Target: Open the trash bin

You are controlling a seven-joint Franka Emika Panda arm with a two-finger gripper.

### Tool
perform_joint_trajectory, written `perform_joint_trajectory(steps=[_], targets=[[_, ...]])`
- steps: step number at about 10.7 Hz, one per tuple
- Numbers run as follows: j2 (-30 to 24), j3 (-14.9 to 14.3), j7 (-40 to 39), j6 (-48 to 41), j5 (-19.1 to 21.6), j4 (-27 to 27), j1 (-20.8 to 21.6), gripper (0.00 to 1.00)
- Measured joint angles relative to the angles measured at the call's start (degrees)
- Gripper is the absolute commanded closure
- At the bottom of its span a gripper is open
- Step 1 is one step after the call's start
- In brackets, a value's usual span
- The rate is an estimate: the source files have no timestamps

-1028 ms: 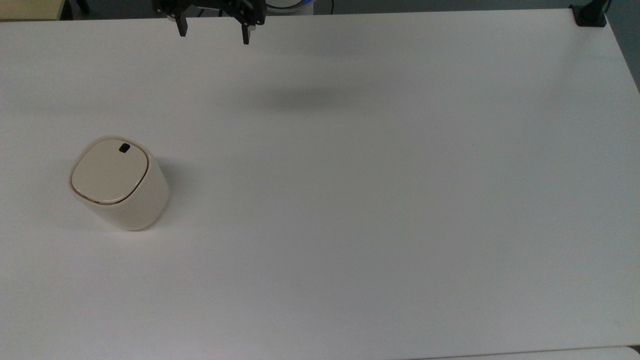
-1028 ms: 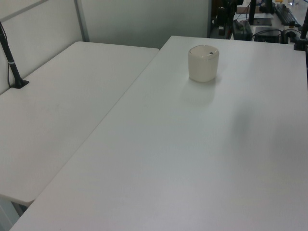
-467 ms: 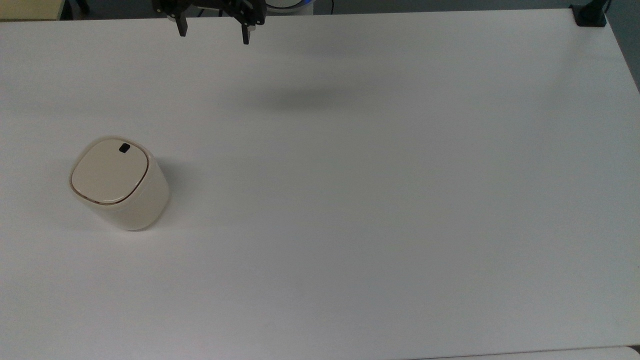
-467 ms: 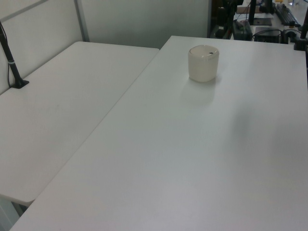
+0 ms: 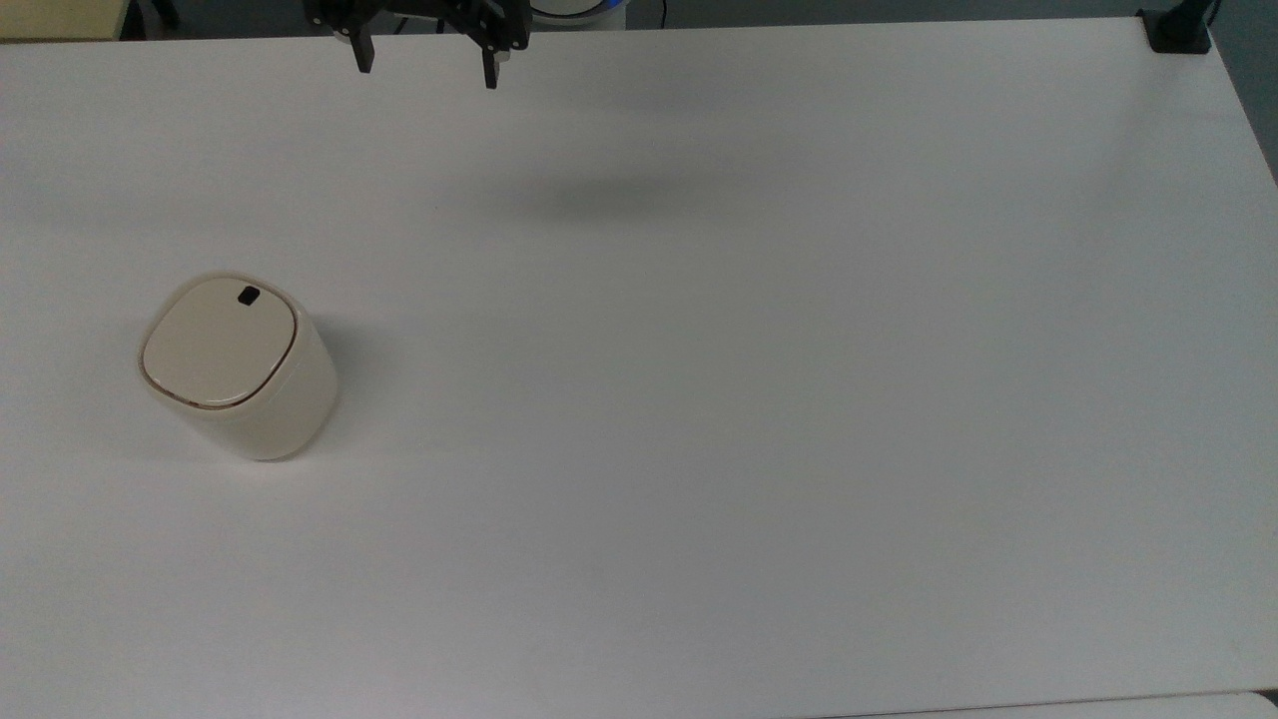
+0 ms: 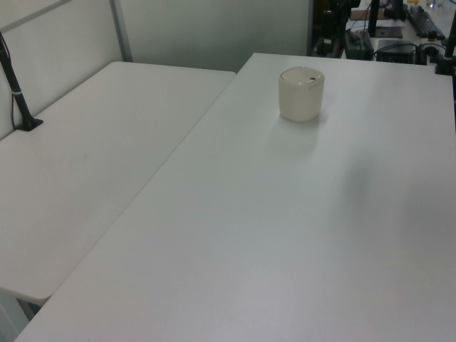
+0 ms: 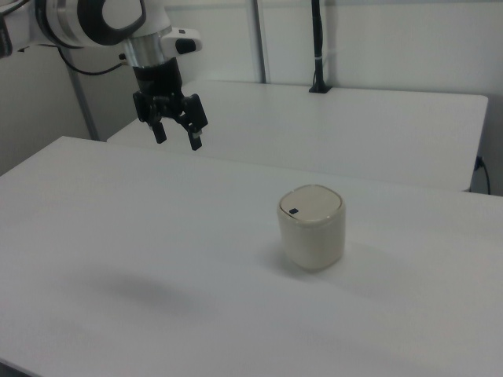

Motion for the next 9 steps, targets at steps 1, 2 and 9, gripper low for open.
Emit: perform_joint_trajectory(steps=[1,2,9], targets=[[0.00,0.00,0.00,0.00,0.00,0.00,-0.04,0.00],[-0.04,0.00,0.00,0.00,0.00,0.00,-0.06,0.00],[-0.44,0.00,0.00,0.00,0.00,-0.03,-0.11,0.27]])
